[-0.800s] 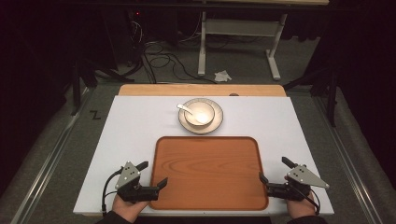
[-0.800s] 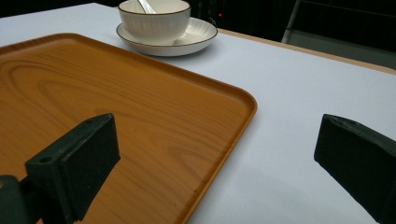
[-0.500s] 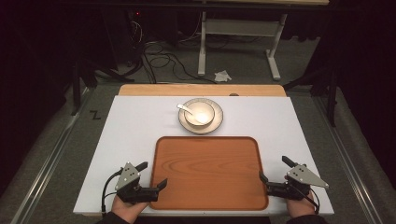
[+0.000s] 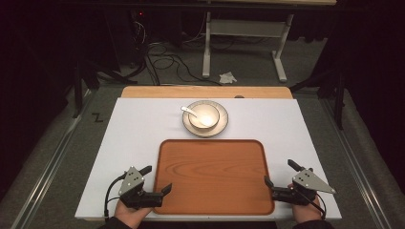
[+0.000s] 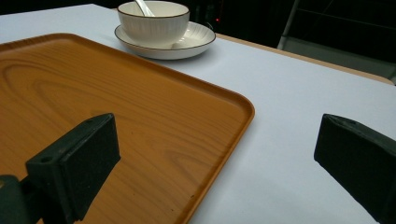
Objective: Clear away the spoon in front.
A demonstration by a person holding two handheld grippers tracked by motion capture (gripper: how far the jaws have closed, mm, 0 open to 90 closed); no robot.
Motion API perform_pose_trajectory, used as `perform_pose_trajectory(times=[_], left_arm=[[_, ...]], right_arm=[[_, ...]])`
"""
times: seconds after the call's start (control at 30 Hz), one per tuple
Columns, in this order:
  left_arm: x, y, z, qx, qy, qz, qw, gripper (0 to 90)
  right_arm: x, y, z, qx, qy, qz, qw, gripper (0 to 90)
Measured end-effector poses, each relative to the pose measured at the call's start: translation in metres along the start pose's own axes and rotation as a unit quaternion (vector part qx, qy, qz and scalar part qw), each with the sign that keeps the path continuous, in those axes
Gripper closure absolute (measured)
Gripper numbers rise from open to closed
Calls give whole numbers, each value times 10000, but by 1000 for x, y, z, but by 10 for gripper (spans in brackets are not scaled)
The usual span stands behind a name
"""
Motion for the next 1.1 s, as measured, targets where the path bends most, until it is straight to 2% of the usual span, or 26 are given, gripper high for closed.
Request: perform_pose_trajectory(times=[0.17,0.2,0.27,0.3,0.53,0.63,0.7,0.9,0.97,1.1], left_arm=[[1,2,-3,35,-43,-1,10000,45],[1,3,-4,40,-64,-11,10000,45],[1,4,-5,50,-88,-20,9999,45],[1,4,-5,49,-97,-16,9999,45],[0,2,-10,-16,-110,72,9999,45],[-6,-2,-14,-86,-89,100,9999,45],[-12,-5,-16,-118,-92,75,9999,45],[-38,-10,-30,-208,-62,-93,9997,48],[-42,-12,-33,-212,-76,-99,9997,45],[-59,-19,-50,-301,-110,-81,9995,45]], right_arm=[[-1,0,1,55,21,55,10000,10],[-4,-2,1,-62,95,129,9999,30],[-6,-3,2,-74,127,169,9997,92],[-7,-3,2,-81,136,159,9997,118],[-8,3,4,2,24,-96,10000,125],[-9,6,6,15,106,-266,9996,154],[-9,7,7,14,123,-287,9995,154],[-7,7,5,-23,8,-239,9997,155],[-6,8,5,-6,-9,-240,9997,156],[-6,9,6,-32,20,-231,9997,161]])
Point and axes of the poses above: each handheld gripper's, and its own axes: z roughly backward along the jaws, x roughly out of its underside, y roughly to its right, the point moved 4 cm from there along -z, roughly forward along the jaws, and after that the axes turned 1 degree about y, right-handed, at the moved point
